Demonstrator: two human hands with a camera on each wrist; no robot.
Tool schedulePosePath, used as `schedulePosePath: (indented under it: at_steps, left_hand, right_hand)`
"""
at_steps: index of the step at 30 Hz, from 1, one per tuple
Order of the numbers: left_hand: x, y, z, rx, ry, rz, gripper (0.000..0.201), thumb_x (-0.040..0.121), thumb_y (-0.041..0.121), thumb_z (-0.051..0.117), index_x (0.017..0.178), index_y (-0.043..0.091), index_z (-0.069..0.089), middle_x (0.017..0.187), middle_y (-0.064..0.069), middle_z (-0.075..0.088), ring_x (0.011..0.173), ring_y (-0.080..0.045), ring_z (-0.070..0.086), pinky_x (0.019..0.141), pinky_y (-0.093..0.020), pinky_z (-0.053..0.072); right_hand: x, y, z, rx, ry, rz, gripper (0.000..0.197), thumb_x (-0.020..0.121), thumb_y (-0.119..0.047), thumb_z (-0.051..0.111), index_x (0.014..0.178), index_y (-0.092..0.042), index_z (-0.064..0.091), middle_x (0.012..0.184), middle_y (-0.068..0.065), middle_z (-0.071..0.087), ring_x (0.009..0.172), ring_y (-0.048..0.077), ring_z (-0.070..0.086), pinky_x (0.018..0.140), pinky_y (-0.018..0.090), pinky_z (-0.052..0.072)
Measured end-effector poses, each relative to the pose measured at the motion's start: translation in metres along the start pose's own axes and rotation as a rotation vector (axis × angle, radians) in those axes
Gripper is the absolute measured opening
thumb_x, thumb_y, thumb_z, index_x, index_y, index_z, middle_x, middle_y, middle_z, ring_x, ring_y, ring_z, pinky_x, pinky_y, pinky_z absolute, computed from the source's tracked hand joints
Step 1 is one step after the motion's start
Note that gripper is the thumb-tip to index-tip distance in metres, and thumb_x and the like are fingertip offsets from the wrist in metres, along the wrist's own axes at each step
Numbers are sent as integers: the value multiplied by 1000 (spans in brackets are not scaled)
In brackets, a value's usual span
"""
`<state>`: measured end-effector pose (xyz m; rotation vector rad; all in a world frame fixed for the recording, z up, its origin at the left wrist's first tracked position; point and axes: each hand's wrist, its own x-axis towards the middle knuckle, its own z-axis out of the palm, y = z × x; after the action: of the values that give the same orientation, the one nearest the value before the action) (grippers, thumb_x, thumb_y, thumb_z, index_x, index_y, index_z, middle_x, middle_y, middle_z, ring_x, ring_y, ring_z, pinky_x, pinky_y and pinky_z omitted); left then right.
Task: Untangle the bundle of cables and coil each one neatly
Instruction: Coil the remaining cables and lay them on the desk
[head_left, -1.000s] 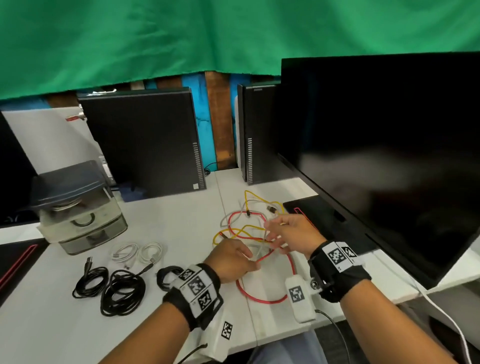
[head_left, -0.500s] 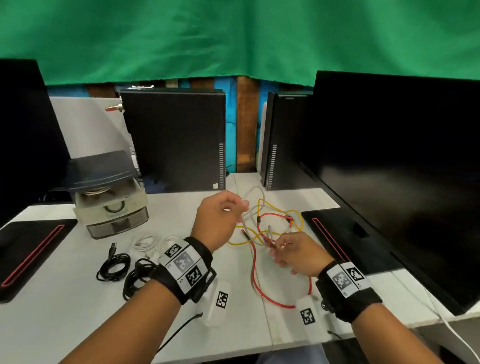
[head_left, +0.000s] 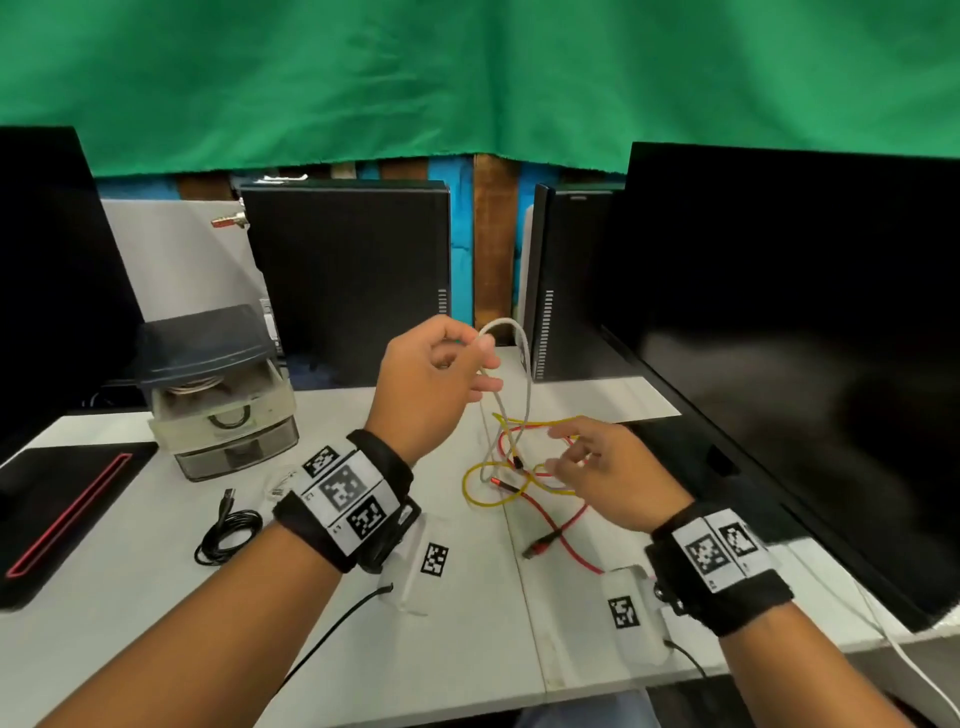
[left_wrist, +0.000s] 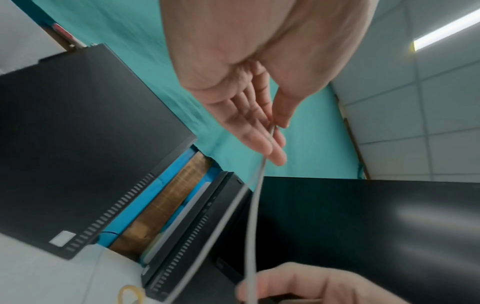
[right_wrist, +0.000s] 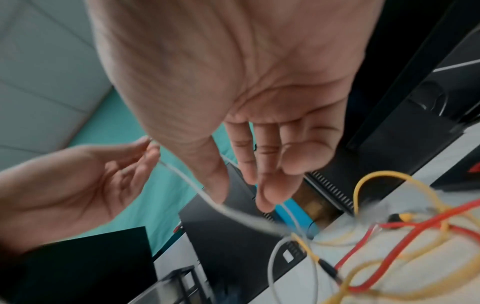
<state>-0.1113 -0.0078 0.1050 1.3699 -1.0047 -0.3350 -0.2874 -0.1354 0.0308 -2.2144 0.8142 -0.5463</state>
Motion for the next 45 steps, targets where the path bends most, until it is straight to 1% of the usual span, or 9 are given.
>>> schedulePosePath:
  at_steps: [3,8,13,18,26,30,35,39,45]
  left_hand:
    - [1,15,8,-57,-35,-28,11,99,21,60,96,11,63,81,-3,76,70,-19,75,63,-26,60]
    - [-6,13,14,-23,-114,-33,14,99,19,60,111,17,66,100,-1,73,74,-13,74,65,-23,59]
    - [-40,-33,19,209,-248,-171,27,103,43,42,123,28,52,120,6,62,93,-6,67,79,-25,54]
    - [-78,-51,23,85,-450,-297,38,106,34,40,88,9,61,58,3,51,50,-12,49,58,-27,40]
    - [-83,-32,-8,-101,-324,-429,40,103,33,47,72,11,58,57,1,28,47,-11,21,49,-28,13]
    - [-81,-22,-13,-179,-287,-470,42,102,33,48,65,13,51,54,3,23,44,-9,16,43,-21,12]
    - [-81,-11,-17,-538,-246,-531,39,100,38,49,67,16,50,58,2,20,44,-10,17,46,-25,14]
    - [-64,-4,-26,-962,-120,-543,32,103,33,43,82,14,57,56,6,26,42,-7,27,41,-19,29]
    - [-31,-15,-41,-825,157,-341,31,107,33,40,103,12,62,88,-3,70,98,-19,72,91,-35,53]
  right_hand:
    - [-6,-13,13,43,-87,28,33,84,-46,74,112,-38,58,88,-6,71,74,4,63,72,22,45]
    - [-14,-22,25,186,-199,10,28,97,-23,64,75,-6,70,59,-12,62,53,0,54,57,14,41]
    - [-16,-45,21,652,-68,51,36,100,-20,58,91,14,66,75,10,61,56,17,57,42,23,43]
    - [-14,-42,22,543,145,44,36,97,-16,63,63,-4,67,49,-9,51,47,3,45,46,10,33]
    - [-27,-51,39,-102,600,-303,22,85,-42,72,77,-24,63,68,-13,52,72,8,49,66,24,41]
    - [-31,-58,50,-74,486,-479,22,92,-30,63,112,-23,69,68,-12,54,68,8,52,64,31,49]
    - [-35,-59,55,-85,416,-566,25,101,-26,47,97,-17,71,97,-4,59,95,14,56,79,30,48]
    - [-35,-60,61,349,79,-305,22,105,-16,47,108,-20,68,60,-6,58,52,7,57,56,22,48]
    - [-44,-60,79,151,-227,-305,28,105,-26,45,119,-17,68,56,-14,51,58,4,49,65,28,45]
